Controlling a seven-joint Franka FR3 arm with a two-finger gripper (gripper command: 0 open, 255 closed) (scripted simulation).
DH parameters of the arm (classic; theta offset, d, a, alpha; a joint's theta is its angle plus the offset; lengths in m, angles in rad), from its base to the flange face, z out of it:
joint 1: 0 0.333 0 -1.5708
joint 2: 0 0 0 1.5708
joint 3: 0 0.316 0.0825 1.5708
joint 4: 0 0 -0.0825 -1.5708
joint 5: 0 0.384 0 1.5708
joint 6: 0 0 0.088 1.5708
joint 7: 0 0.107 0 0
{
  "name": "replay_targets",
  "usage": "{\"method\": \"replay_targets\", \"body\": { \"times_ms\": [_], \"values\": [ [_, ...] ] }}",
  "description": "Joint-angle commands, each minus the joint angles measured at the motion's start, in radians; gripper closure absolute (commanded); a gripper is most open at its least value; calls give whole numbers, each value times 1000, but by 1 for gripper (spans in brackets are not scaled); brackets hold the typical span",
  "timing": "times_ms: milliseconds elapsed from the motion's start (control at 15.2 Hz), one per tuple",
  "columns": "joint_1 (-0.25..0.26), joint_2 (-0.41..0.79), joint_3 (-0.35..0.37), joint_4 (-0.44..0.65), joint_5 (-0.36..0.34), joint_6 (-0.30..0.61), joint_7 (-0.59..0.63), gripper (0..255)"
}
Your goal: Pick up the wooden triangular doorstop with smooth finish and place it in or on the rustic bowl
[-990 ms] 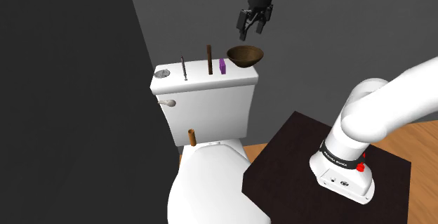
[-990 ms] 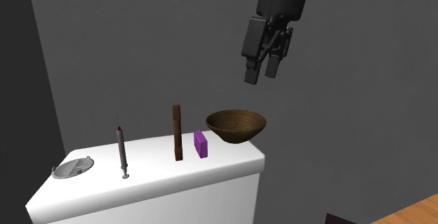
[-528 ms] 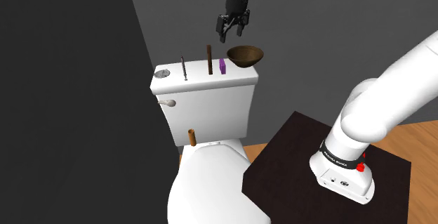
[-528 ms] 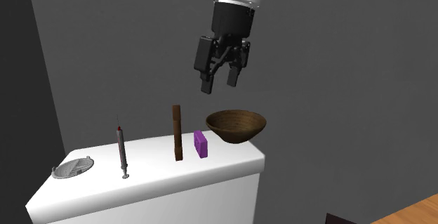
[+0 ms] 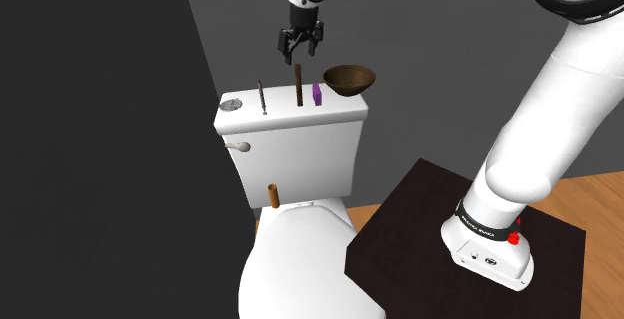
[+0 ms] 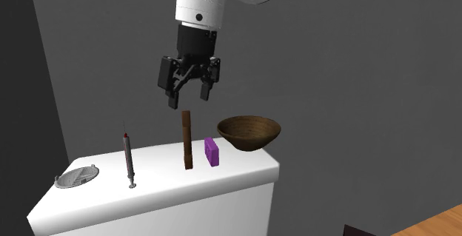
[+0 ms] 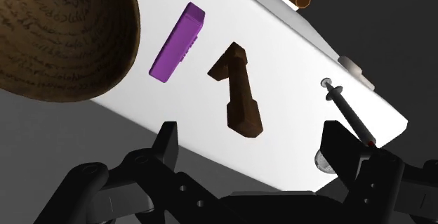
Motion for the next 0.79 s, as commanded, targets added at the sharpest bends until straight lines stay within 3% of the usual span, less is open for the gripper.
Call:
{"method": "replay_targets", "body": {
  "times_ms": [0, 396, 726],
  "values": [
    [-1, 32, -1, 15, -2, 18, -1, 0],
    [-3, 61, -3, -28, -6, 91, 2, 0],
    [-3, 64, -3, -32, -7, 98, 2, 0]
  ]
}}
